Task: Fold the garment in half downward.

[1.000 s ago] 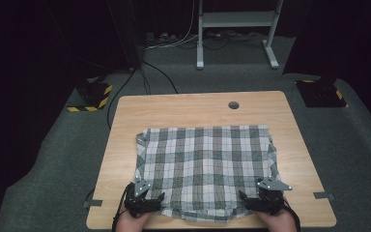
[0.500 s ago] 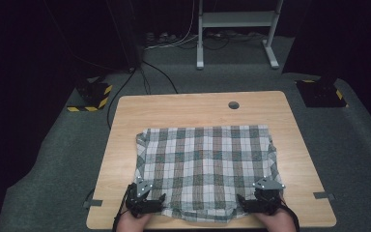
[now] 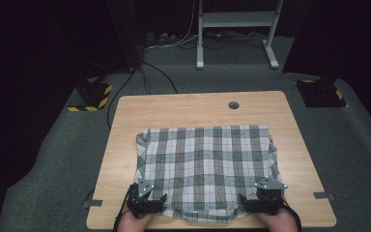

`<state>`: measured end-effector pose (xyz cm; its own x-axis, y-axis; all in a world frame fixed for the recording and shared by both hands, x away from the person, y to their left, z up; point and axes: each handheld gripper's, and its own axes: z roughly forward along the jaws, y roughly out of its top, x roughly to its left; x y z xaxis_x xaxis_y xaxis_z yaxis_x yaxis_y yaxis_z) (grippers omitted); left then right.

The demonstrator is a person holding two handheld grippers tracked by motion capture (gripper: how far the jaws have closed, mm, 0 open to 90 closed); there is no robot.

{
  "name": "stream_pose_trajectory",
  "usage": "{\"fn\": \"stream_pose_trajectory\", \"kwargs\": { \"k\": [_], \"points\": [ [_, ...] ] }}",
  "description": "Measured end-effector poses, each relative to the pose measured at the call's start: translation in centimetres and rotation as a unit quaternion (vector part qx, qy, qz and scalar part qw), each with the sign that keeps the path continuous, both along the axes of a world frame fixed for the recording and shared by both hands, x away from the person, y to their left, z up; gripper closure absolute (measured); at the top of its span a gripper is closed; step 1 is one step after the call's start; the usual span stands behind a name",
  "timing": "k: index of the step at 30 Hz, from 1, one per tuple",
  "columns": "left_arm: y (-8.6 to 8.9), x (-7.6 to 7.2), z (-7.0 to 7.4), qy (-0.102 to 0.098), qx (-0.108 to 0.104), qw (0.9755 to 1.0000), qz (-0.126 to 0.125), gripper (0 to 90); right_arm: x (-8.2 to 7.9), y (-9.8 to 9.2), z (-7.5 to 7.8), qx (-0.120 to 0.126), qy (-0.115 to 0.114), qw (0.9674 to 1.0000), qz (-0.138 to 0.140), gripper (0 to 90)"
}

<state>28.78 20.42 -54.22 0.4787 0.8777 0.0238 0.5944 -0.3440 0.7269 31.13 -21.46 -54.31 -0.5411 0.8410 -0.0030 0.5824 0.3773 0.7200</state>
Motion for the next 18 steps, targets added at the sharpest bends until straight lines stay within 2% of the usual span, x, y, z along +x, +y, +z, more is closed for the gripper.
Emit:
{"fn": "stream_pose_trajectory", "kwargs": {
  "k": [11, 13, 14, 18],
  "points": [
    [-0.8, 0.1, 0.1, 0.002, 0.002, 1.0, -0.009, 12.9, -0.1, -0.8, 0.1, -0.001, 0.002, 1.0, -0.008, 4.4],
    [-1.0, 0.2, 0.1, 0.003, 0.0, 0.9999, -0.013, 13.1, -0.1, -1.0, 0.1, -0.002, 0.001, 1.0, -0.009, 4.4],
    [-1.1, 0.2, 0.1, 0.006, -0.007, 0.9998, -0.02, 15.9, -0.1, -1.1, 0.1, -0.001, 0.003, 0.9999, -0.012, 4.4],
    [-1.9, 0.4, 0.1, 0.006, -0.004, 0.9996, -0.026, 15.7, -0.2, -1.5, 0.1, -0.002, 0.002, 0.9999, -0.017, 4.4]
  ]
}}
